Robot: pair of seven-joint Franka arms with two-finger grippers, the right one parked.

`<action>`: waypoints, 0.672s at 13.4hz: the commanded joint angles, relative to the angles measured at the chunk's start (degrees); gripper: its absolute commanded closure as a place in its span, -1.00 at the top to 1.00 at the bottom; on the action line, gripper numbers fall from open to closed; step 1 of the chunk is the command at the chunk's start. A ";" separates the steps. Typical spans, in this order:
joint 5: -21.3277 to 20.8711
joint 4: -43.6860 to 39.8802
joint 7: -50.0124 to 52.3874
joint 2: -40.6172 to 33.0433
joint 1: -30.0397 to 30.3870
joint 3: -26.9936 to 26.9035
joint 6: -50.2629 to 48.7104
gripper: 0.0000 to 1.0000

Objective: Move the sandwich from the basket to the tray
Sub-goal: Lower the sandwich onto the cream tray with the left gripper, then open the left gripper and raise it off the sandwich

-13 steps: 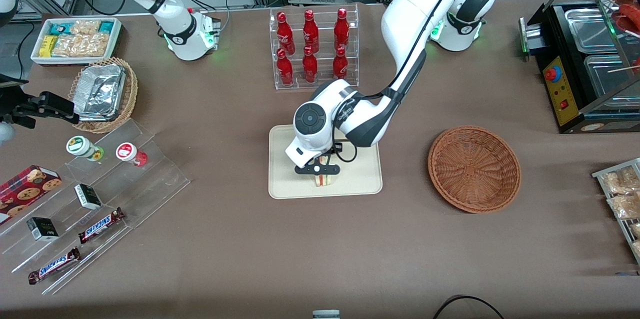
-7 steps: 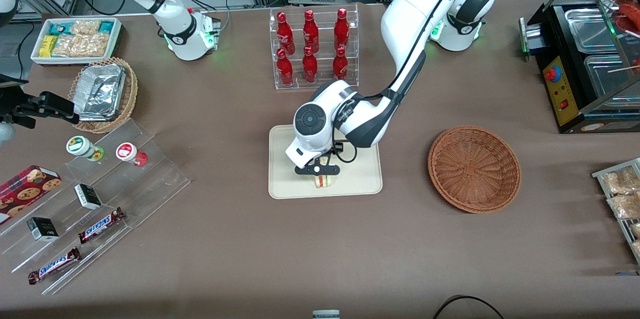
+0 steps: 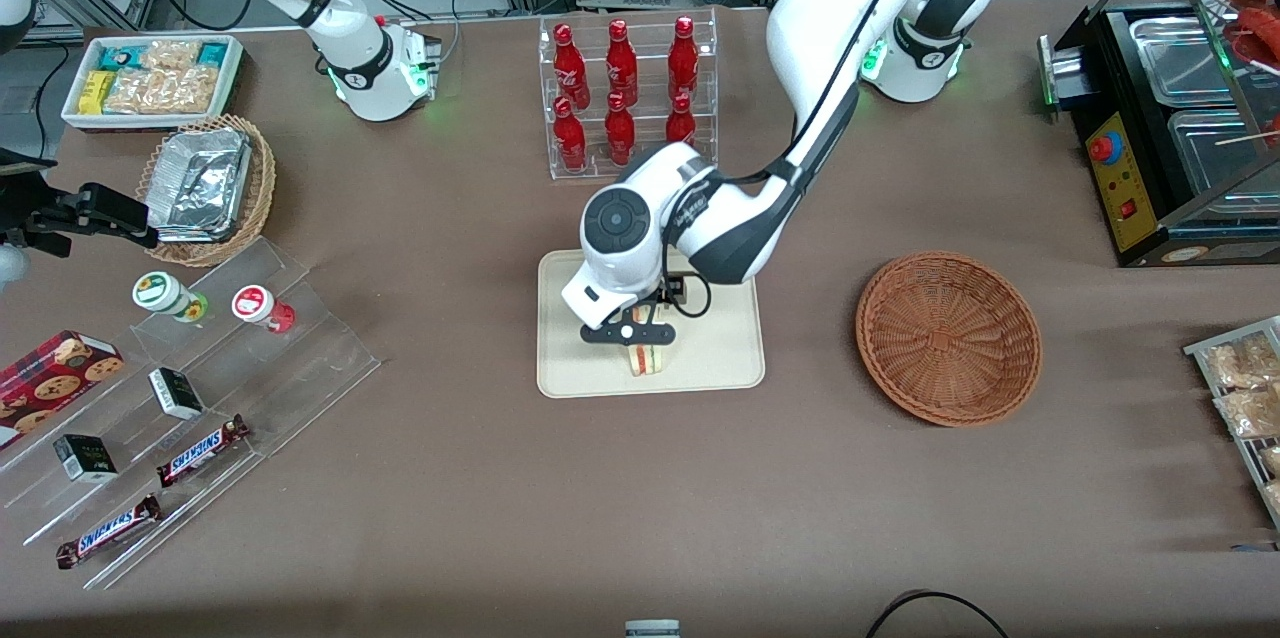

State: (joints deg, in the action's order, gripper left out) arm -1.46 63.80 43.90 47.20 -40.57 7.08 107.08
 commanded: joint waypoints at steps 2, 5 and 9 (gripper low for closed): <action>0.23 0.54 1.28 -7.38 0.40 -0.75 -6.08 1.00; 0.50 0.62 1.11 -10.46 4.35 -0.66 -7.94 1.00; 1.38 0.71 0.05 -12.92 11.73 -0.75 -10.57 1.00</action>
State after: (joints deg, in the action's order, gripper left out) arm -0.89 63.44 44.24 36.26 -31.55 6.03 98.13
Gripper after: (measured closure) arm 0.000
